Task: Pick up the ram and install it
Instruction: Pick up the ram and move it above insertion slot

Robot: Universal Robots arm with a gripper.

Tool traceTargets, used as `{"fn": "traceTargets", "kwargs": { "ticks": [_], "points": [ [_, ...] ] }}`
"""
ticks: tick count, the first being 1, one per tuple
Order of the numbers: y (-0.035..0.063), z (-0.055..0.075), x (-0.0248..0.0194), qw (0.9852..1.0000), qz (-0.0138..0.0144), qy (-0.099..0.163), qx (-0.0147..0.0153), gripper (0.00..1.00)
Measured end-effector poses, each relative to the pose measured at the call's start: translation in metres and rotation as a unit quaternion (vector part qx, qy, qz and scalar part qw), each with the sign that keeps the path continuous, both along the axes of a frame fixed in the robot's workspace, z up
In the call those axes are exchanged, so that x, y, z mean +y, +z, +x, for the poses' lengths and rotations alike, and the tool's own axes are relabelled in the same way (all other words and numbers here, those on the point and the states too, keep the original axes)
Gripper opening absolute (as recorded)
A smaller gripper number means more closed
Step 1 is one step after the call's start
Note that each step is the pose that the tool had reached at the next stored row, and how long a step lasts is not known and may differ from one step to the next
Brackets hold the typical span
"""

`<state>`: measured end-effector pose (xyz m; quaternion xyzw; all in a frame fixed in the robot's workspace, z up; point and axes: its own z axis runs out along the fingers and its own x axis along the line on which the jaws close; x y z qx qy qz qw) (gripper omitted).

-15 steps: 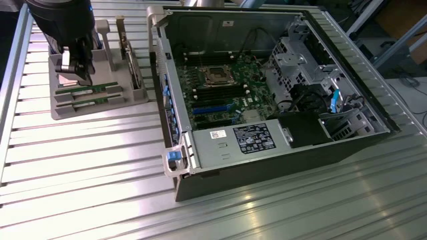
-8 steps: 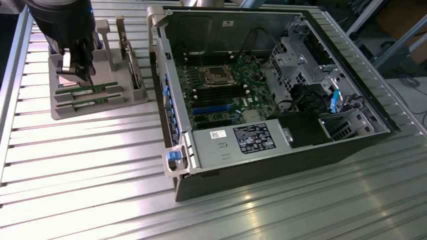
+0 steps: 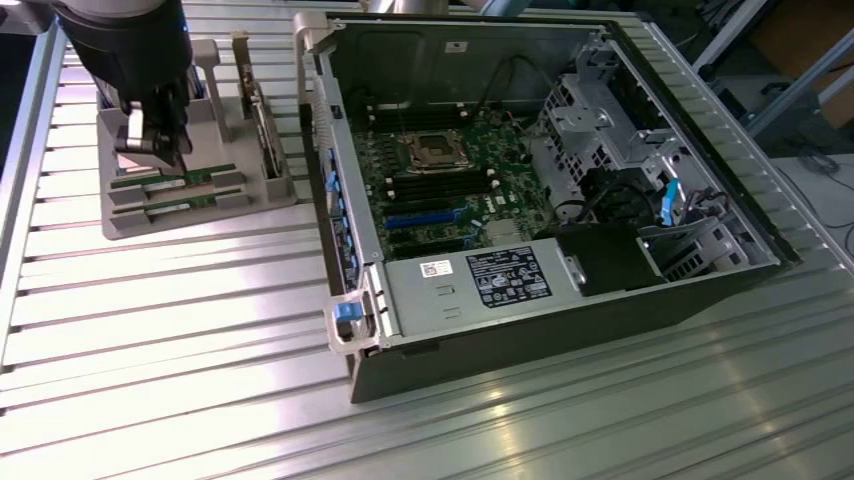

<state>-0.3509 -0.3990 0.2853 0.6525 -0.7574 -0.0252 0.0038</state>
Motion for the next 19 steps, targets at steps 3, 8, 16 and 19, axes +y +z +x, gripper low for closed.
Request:
{"fn": "traceTargets", "kwargs": {
  "ticks": [3, 8, 16, 19],
  "points": [
    [-0.0014, 0.0, 0.0, 1.0, 0.0, 0.0, 0.0, 0.36],
    [-0.0042, 0.0, 0.0, 1.0, 0.0, 0.0, 0.0, 0.36],
    [-0.0104, 0.0, 0.0, 1.0, 0.0, 0.0, 0.0, 0.36],
    [-0.013, 0.0, 0.0, 1.0, 0.0, 0.0, 0.0, 0.36]
  ]
}}
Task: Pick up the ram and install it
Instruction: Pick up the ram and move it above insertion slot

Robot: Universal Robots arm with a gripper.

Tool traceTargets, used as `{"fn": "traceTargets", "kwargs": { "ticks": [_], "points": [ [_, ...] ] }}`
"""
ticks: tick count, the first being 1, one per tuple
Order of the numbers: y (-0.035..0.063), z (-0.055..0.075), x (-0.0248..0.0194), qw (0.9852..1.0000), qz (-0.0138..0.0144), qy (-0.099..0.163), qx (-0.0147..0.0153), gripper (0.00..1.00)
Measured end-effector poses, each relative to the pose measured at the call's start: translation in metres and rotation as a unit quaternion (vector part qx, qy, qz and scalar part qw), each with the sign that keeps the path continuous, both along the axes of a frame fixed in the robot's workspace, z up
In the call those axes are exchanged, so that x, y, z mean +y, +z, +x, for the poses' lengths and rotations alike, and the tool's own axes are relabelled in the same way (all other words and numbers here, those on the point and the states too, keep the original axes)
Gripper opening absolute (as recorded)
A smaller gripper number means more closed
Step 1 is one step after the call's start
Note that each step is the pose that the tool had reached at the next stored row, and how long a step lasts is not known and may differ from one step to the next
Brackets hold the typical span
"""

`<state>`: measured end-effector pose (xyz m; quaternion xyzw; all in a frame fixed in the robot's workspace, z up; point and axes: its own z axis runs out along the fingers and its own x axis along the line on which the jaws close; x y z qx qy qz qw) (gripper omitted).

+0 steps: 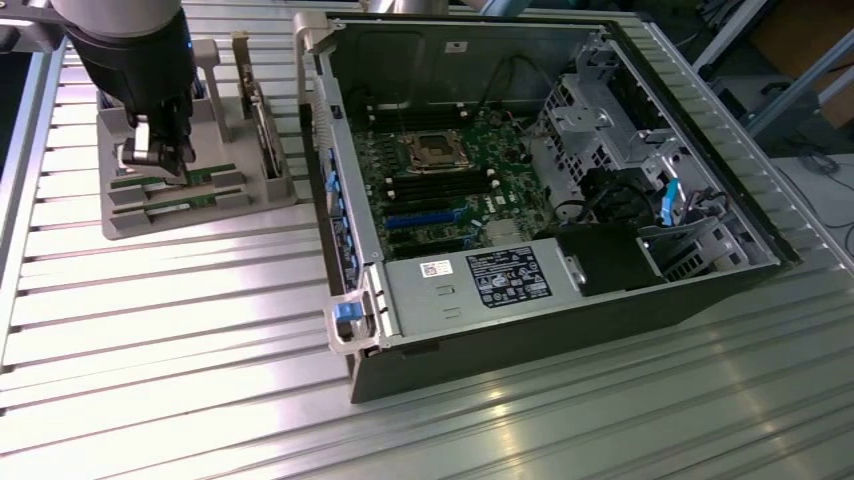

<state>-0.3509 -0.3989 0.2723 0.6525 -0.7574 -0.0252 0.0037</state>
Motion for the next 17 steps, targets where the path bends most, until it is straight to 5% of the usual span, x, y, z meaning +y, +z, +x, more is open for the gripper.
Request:
{"fn": "traceTargets", "kwargs": {
  "ticks": [17],
  "points": [
    [-0.0128, 0.0, 0.0, 1.0, 0.0, 0.0, 0.0, 0.36]
  ]
}}
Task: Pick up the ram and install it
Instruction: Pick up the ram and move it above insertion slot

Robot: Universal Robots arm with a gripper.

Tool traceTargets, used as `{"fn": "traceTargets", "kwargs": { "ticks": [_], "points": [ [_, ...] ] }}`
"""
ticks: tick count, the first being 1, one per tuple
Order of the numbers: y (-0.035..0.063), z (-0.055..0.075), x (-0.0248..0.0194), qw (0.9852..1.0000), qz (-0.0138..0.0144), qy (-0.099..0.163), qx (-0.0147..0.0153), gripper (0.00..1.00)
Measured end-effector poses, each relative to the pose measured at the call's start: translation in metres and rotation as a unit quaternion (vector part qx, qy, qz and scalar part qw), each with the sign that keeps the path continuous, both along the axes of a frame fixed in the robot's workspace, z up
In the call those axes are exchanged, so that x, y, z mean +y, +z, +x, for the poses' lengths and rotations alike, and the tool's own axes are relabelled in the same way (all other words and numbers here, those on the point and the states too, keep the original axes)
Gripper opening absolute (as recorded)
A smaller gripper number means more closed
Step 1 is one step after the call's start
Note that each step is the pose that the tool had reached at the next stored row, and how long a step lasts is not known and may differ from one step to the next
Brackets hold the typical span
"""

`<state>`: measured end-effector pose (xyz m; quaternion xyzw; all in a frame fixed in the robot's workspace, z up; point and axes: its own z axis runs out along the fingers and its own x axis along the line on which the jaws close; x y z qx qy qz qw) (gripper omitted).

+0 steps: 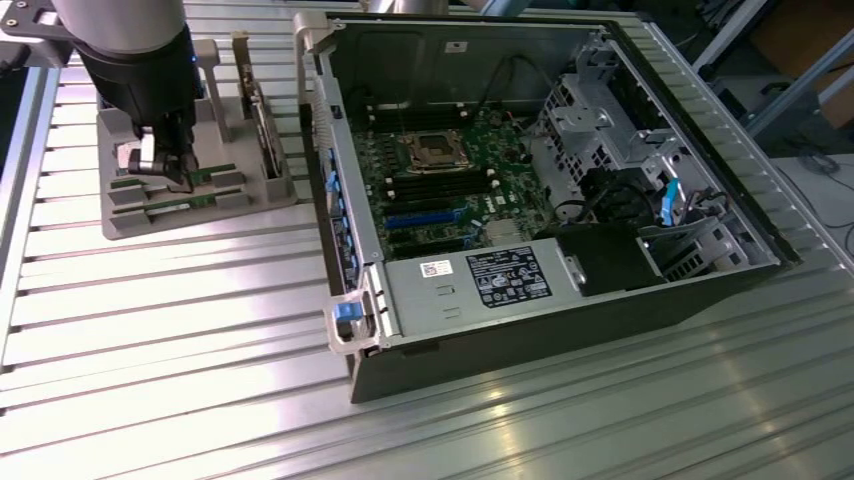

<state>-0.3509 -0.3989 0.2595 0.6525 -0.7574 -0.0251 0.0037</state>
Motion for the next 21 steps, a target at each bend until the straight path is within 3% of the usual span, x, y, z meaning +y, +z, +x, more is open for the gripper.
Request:
{"fn": "traceTargets", "kwargs": {
  "ticks": [21],
  "points": [
    [-0.0138, 0.0, 0.0, 1.0, 0.0, 0.0, 0.0, 0.36]
  ]
}}
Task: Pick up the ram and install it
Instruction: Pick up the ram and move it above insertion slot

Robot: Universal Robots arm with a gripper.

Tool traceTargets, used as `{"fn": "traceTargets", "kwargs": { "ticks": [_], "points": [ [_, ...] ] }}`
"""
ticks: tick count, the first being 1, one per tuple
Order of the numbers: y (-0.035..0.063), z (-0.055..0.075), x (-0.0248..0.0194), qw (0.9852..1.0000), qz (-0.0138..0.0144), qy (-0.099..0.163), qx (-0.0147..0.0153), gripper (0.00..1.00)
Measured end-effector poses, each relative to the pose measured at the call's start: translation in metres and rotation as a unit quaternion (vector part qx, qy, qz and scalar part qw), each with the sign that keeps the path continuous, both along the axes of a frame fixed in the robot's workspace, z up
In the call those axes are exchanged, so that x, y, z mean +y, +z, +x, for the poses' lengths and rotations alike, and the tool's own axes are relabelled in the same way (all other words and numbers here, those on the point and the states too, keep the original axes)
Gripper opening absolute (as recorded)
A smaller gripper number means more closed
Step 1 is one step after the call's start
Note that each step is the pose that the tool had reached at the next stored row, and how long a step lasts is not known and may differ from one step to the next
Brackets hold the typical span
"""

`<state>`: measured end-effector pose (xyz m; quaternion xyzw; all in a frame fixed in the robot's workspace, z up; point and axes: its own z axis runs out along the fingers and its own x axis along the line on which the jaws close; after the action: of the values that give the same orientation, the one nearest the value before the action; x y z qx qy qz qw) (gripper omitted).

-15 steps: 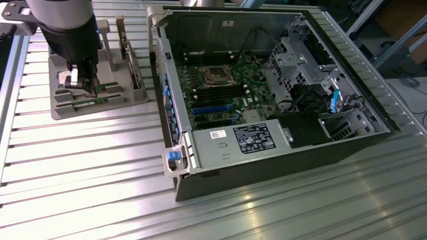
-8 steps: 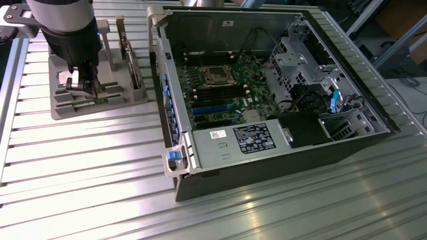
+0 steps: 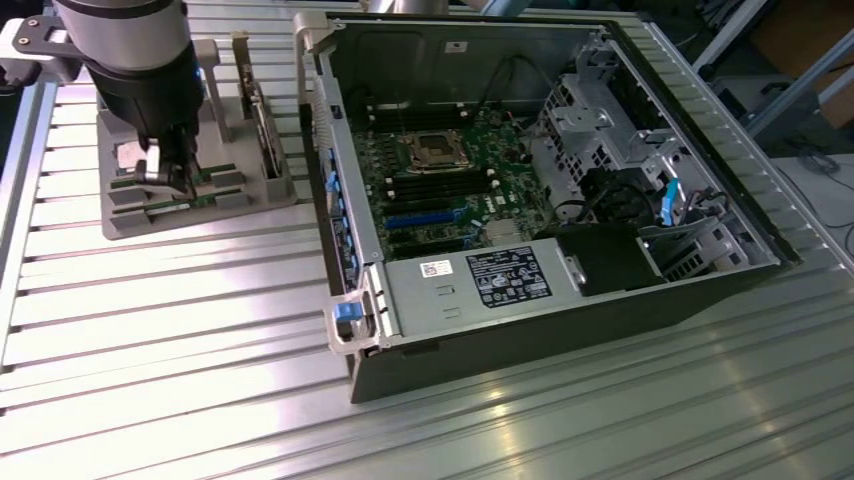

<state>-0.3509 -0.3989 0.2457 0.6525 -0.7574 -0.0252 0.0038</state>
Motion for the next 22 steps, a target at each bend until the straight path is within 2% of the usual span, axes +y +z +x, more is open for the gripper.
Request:
{"fn": "traceTargets", "kwargs": {
  "ticks": [14, 16, 20, 22],
  "points": [
    [-0.0115, -0.002, 0.0001, 1.0, 0.0, 0.0, 0.0, 0.36],
    [-0.0142, -0.005, 0.0033, 1.0, 0.0, 0.0, 0.0, 0.36],
    [-0.0203, -0.006, 0.0148, 1.0, 0.0001, 0.001, -0.0001, 0.36],
    [-0.0231, -0.006, 0.0152, 1.0, 0.0, 0.001, 0.0001, 0.36]
  ]
}}
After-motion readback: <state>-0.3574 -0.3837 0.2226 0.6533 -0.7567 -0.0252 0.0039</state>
